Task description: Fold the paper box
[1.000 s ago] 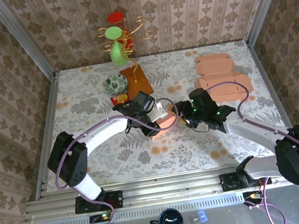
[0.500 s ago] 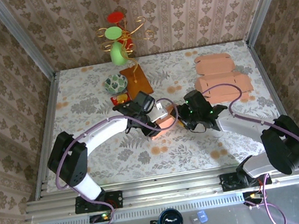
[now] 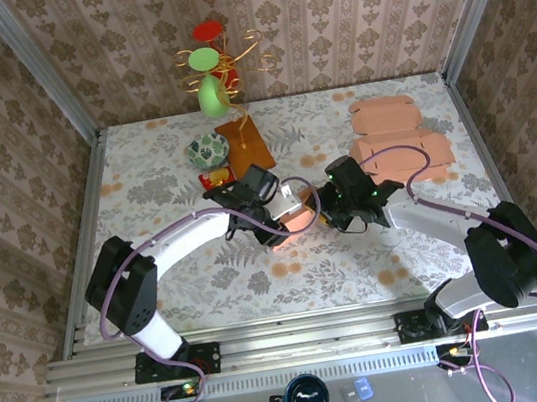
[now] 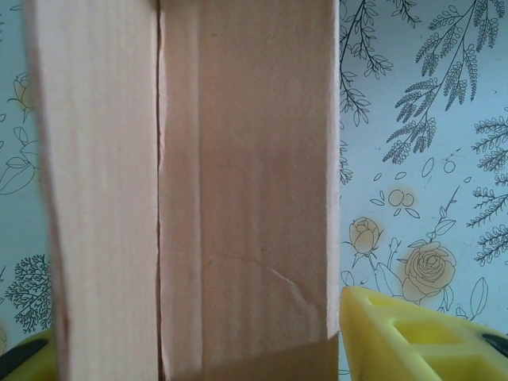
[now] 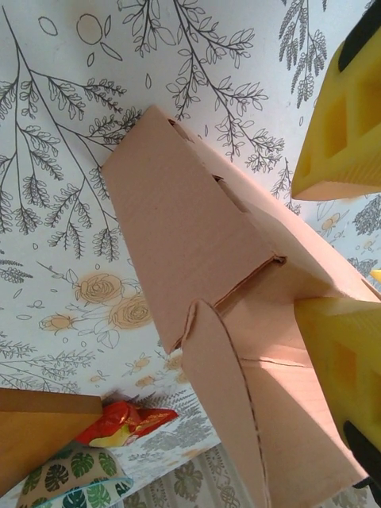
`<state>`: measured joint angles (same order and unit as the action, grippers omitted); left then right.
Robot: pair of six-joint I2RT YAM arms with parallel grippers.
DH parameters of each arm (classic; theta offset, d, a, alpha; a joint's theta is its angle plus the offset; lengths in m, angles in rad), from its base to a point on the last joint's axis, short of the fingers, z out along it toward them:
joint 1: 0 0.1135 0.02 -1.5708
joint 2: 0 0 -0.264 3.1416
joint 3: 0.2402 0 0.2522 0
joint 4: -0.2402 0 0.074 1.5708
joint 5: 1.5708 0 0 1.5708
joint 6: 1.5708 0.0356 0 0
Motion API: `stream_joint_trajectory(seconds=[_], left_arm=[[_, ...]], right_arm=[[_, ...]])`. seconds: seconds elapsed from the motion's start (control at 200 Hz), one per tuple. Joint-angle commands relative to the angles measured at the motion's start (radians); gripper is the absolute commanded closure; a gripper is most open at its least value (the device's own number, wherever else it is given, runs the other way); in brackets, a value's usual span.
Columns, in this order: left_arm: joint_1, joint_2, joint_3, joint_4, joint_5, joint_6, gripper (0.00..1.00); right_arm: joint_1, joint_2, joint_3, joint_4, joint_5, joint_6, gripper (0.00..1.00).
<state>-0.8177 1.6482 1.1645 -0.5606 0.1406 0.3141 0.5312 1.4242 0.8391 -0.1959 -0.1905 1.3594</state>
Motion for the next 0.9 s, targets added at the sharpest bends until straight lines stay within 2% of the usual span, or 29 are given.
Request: stream_joint_trajectory(seconds=[0.0,0.135,0.315,0.5,0.575,0.68,0.895], left_arm=[[-0.006,-0.034,-0.017,0.005,-0.004,0.009,0.47],[-0.005,-0.046,-0.029,0.013,0.004,0.037,0.5],[0.003,-0.071,-0.044,0.005,0.005,0.097,0.5],[0.018,-0.081,-0.053,-0.021,0.043,0.169,0.51],[0.025,-0.081,-0.051,-0.035,0.046,0.198,0.51],[0.038,-0.077,-0.045,-0.049,0.06,0.223,0.51],[0.056,-0.079,-0.048,-0.056,0.098,0.238,0.51]], right_arm=[[0.006,0.017,0.013,-0.15,0.019,-0.037,0.6],[0.006,-0.041,0.066,-0.166,0.042,-0.188,0.51],[-0.015,-0.206,0.111,-0.254,0.051,-0.666,0.46],[-0.171,-0.336,0.055,-0.289,-0.164,-1.07,0.44],[-0.216,-0.307,0.083,-0.335,-0.196,-1.179,0.45],[-0.22,-0.203,0.159,-0.438,-0.193,-1.295,0.47],[-0.192,-0.066,0.241,-0.454,-0.174,-1.371,0.44]])
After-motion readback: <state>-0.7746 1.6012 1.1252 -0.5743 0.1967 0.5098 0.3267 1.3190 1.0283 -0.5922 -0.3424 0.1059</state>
